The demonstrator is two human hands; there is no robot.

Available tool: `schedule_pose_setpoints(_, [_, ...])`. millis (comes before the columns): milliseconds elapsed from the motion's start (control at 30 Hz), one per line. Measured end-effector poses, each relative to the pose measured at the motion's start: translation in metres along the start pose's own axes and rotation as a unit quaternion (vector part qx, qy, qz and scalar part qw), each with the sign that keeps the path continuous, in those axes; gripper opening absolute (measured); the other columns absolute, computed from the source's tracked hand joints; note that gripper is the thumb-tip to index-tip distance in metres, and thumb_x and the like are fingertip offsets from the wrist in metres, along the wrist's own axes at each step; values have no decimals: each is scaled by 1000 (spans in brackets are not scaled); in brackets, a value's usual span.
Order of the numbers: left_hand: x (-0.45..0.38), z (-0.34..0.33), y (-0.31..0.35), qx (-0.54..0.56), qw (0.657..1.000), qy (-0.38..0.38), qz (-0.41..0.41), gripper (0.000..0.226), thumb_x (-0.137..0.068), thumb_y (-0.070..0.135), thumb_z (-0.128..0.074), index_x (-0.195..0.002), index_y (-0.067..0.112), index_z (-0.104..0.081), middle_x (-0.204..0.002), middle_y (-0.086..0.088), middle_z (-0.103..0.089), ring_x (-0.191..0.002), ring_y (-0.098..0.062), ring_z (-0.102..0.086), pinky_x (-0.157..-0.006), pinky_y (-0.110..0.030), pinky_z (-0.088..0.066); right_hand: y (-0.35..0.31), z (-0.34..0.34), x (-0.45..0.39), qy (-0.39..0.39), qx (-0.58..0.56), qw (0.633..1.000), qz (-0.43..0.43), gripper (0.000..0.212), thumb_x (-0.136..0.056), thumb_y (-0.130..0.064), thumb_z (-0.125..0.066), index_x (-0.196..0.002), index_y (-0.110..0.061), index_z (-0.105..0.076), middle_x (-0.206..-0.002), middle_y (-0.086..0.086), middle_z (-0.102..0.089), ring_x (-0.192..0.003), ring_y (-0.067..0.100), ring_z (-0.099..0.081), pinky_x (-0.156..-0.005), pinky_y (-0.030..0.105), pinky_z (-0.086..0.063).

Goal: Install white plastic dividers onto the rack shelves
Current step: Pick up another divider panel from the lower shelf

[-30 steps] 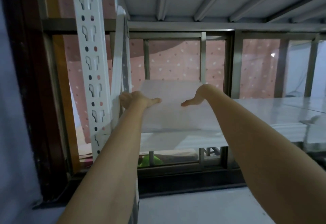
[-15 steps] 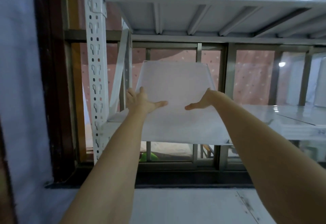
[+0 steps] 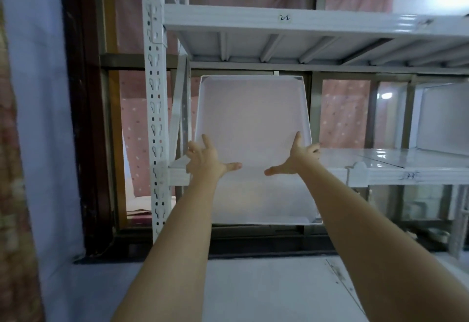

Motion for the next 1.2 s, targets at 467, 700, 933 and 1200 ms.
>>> schedule_pose_setpoints(467, [74, 9, -24, -24, 999, 14, -21, 126, -61, 68, -74, -152, 15, -4, -146, -22, -13, -132, -37, -24, -94, -46, -43, 28, -18, 86, 19, -11, 1000, -17, 144, -54, -59, -85, -150, -28, 18, -142, 25, -15, -133, 41, -26, -99, 54, -39])
schedule_pose_setpoints(700, [89, 2, 25, 7, 999, 3, -35, 129, -59, 68, -75, -152, 15, -3, -144, -21, -16, -129, -37, -26, -94, -49, -46, 68, 27, 92, 49, -6, 998, -25, 142, -56, -58, -85, -150, -28, 17, -147, 24, -9, -137, 40, -20, -101, 56, -37])
schedule_pose_setpoints(933, [122, -45, 120, 42, 995, -39, -80, 130, -59, 66, -77, -152, 16, -2, -143, -19, -15, -128, -37, -25, -96, -52, -44, 171, 71, 91, 89, -17, 993, -80, 141, -56, -56, -86, -151, -29, 16, -148, 24, -9, -138, 40, -19, -102, 52, -38])
schedule_pose_setpoints(1200, [172, -102, 243, 83, 981, -92, -152, 128, -61, 60, -80, -152, 15, -2, -146, -21, -12, -132, -38, -21, -99, -50, -40, 300, 127, 99, 129, -9, 981, -147, 140, -58, -57, -84, -152, -27, 15, -150, 27, -6, -139, 41, -19, -105, 48, -35])
Point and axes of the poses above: each hand's wrist, its own x-axis away from the middle knuckle, its own z-axis out of the back of the hand, y = z × x, the point moved 8 cm from there along -x, towards the middle knuckle
